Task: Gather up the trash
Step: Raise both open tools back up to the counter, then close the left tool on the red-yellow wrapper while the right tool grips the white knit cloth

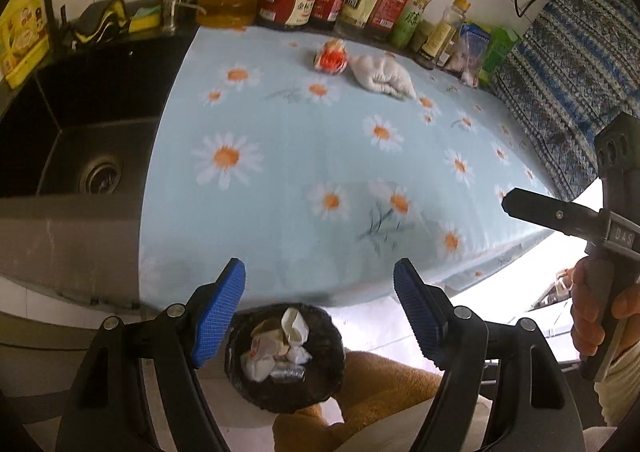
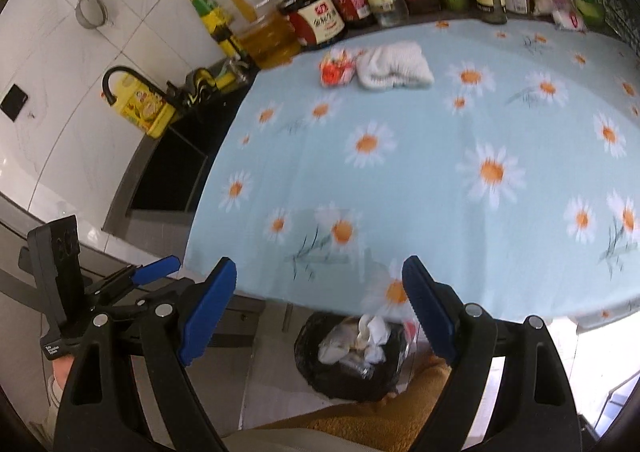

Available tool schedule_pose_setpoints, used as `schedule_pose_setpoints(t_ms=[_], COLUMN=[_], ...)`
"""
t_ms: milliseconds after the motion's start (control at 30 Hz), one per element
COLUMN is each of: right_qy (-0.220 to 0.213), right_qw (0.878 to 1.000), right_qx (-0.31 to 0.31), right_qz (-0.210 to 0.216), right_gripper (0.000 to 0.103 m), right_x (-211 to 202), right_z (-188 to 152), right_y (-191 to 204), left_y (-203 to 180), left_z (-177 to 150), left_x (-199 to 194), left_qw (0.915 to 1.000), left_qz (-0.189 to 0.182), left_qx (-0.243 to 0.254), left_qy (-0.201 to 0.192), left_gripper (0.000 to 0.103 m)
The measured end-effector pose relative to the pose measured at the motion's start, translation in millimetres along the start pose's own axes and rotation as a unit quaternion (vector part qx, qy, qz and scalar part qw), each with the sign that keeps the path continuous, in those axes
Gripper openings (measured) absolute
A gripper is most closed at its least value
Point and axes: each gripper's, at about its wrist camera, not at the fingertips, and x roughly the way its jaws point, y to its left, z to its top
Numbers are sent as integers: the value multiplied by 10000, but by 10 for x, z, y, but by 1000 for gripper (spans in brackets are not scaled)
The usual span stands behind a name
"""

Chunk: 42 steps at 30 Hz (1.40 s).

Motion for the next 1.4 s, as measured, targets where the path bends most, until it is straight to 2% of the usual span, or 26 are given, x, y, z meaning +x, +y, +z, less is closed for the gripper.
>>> schedule_pose_setpoints(t_ms=[300,600,833,1167,1400], right_qy=[-53,-26,62,216,375], right_qw=[9999,9999,9999,9996,9989], right_qx=[-66,71,22,23,12], right_qz=[58,99,102,176,286], right_gripper=[84,84,84,84,68], right_x=[70,323,533,876,1077], right_z=[602,1220,1530,1849,1972], right_y=[-364,-814,-998,-1113,-1160], left_y=[-223,-362,-390,-395,-337], left_z=[584,1189,1650,2046,2250], left_x=[233,515,729,1123,1425], left_qw=[9998,9992,9984,9981,9974], left_qz=[203,391,538,572,648], left_qx=[22,70,146,222,289], left_qy=[-81,-93,-135,5,142], left_gripper=[74,74,74,74,74])
